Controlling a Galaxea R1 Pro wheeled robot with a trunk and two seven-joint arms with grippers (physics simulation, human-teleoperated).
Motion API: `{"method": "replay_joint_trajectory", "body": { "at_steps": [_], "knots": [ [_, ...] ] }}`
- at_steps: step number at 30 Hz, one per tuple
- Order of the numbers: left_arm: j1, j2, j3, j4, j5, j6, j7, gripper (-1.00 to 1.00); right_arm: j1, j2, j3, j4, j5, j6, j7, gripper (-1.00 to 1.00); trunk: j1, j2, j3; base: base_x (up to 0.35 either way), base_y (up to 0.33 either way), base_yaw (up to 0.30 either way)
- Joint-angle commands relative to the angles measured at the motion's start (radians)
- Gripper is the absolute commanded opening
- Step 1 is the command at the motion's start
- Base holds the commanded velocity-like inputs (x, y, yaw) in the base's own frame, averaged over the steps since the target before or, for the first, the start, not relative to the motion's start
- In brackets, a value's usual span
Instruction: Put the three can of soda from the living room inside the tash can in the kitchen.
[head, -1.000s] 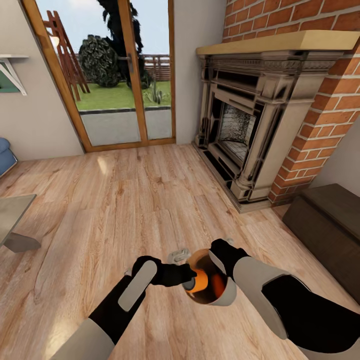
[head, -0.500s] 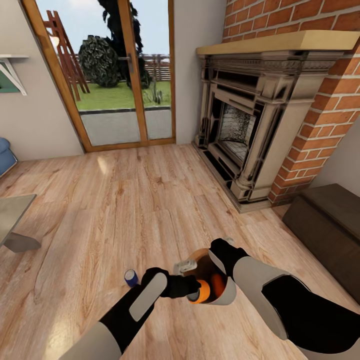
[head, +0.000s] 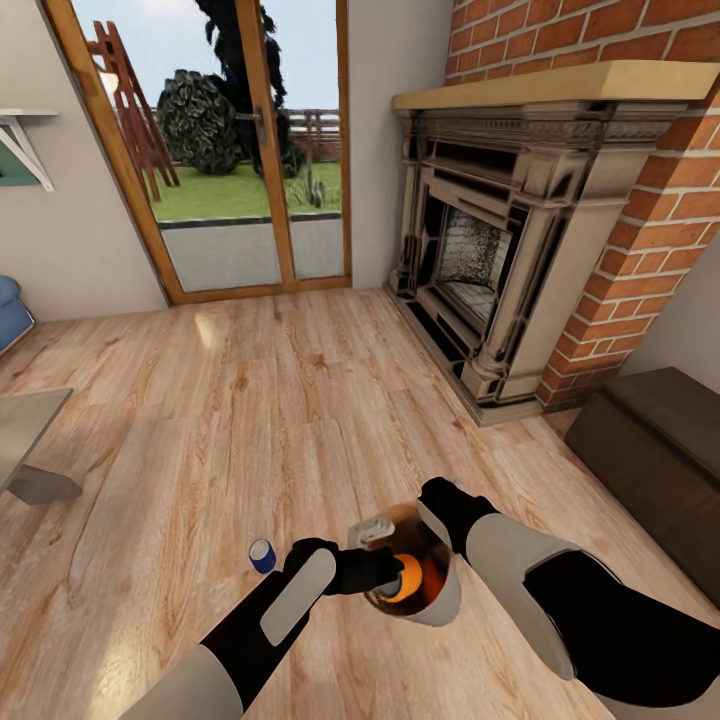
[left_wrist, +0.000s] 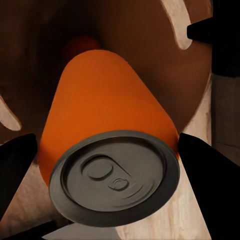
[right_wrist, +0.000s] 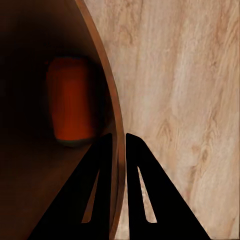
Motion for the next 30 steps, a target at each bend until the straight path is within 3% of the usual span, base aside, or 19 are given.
{"method": "replay_joint_trajectory", "body": {
  "at_steps": [1, 2, 24, 27, 30],
  "knots": [
    [0.0, 0.0, 0.0, 0.0, 0.0, -0.001, 0.0, -1.0, 0.0, 0.0, 0.006, 0.0, 0.007, 0.001, 0.011, -1.0, 0.0, 0.0, 0.0, 0.0, 0.0, 0.0],
    [0.0, 0.0, 0.0, 0.0, 0.0, -0.002, -0.001, 1.0, 0.0, 0.0, 0.006, 0.0, 0.007, 0.002, 0.017, -1.0, 0.0, 0.0, 0.0, 0.0, 0.0, 0.0],
    [0.0, 0.005, -0.002, -0.005, 0.0, -0.006, -0.002, 1.0, -0.001, 0.0, -0.001, -0.002, 0.009, 0.022, 0.043, -1.0, 0.0, 0.0, 0.0, 0.0, 0.0, 0.0],
    [0.0, 0.007, -0.003, -0.012, 0.0, -0.006, -0.002, 1.0, -0.001, -0.019, -0.003, -0.001, 0.009, 0.022, 0.044, -1.0, 0.0, 0.0, 0.0, 0.0, 0.0, 0.0],
    [0.001, 0.008, -0.003, -0.023, 0.0, -0.005, -0.002, 1.0, -0.002, -0.077, -0.005, -0.002, 0.008, 0.019, 0.046, -1.0, 0.0, 0.0, 0.0, 0.0, 0.0, 0.0]
  ]
}}
